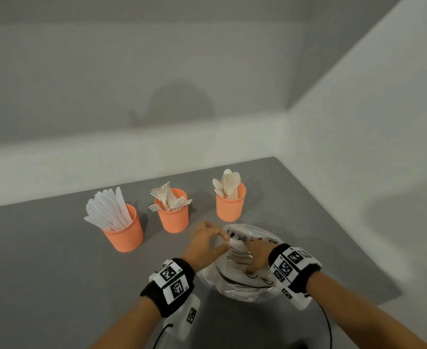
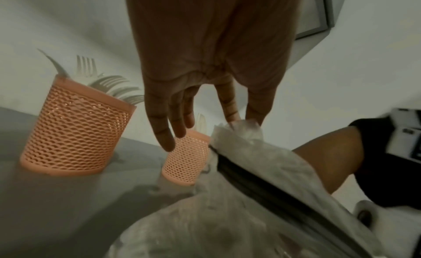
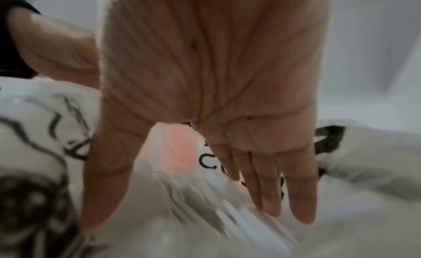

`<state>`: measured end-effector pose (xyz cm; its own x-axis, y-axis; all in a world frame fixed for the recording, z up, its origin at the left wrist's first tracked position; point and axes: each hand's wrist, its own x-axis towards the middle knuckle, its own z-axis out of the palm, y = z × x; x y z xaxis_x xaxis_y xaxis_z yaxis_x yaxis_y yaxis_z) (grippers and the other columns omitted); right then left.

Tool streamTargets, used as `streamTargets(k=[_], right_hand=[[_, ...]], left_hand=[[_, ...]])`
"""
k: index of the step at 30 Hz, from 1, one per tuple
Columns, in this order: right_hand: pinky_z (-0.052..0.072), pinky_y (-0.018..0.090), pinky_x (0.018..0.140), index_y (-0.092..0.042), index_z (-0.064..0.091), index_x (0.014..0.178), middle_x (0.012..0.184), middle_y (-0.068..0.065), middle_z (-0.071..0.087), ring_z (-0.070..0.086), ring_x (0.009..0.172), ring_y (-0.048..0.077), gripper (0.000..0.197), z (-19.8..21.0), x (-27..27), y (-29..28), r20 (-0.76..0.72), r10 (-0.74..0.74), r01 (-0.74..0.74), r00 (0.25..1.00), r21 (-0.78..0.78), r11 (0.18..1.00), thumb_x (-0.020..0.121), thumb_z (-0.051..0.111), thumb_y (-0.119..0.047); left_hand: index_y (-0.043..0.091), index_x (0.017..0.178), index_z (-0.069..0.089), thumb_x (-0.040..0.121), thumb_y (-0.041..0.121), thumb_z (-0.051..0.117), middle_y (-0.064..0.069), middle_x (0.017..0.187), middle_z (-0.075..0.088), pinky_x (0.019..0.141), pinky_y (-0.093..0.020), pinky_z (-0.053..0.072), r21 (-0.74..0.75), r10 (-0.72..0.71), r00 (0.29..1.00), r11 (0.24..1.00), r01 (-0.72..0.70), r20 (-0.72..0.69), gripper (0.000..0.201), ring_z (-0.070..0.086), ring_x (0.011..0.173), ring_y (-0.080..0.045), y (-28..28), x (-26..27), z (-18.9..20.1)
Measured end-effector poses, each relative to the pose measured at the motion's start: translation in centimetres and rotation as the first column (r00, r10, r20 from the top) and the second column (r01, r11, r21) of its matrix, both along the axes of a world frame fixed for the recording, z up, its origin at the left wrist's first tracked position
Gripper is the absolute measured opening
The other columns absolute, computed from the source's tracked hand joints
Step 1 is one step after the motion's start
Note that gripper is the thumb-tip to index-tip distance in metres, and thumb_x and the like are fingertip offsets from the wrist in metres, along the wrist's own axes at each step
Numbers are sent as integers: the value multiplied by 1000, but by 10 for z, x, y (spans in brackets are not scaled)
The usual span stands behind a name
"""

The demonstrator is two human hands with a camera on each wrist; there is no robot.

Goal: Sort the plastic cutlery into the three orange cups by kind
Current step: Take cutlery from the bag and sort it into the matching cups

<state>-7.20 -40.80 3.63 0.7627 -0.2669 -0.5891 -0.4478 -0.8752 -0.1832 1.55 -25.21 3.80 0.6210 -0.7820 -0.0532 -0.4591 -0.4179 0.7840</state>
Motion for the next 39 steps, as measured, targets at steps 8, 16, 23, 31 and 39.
streamTargets(k=[8,16,23,31,39], right_hand=[[19,44,116,-15,15,149,154,13,21,20,142,32,85,-8,-12,2,-32,151,-154,988,-158,975,83,59,-47],[20,36,117,-13,24,146,153,9,25,23,142,26,72,-23,-23,11,107,144,-134,984,-100,986,85,61,-21],[29,29,109,-18,41,136,143,2,42,37,133,21,55,-28,-24,11,238,-11,2,971,37,999,85,61,-20],[29,29,112,-30,29,144,148,-6,38,35,136,16,70,-34,-20,17,219,-75,35,973,180,983,83,64,-34],[34,31,107,-28,35,137,139,-3,45,43,129,20,69,-34,-15,19,191,-154,116,969,199,973,78,70,-34]], left_hand=[[17,78,52,77,-11,44,14,73,49,60,-11,32,78,-14,997,997,9,71,29,42,64,-2,3,-9,5],[20,76,62,77,-12,45,-10,97,69,65,-19,36,72,69,997,995,-71,28,36,55,79,-17,1,-5,4],[34,65,50,78,-10,46,-15,99,68,75,-29,47,51,73,997,996,-73,2,46,56,78,-23,-2,0,4],[29,69,55,79,-10,47,-12,99,66,73,-24,44,41,85,996,996,-84,-12,41,54,80,-17,-1,8,7],[24,74,59,77,-9,50,-5,91,62,68,-22,41,72,109,993,992,-105,-43,34,49,80,-16,4,16,4]])
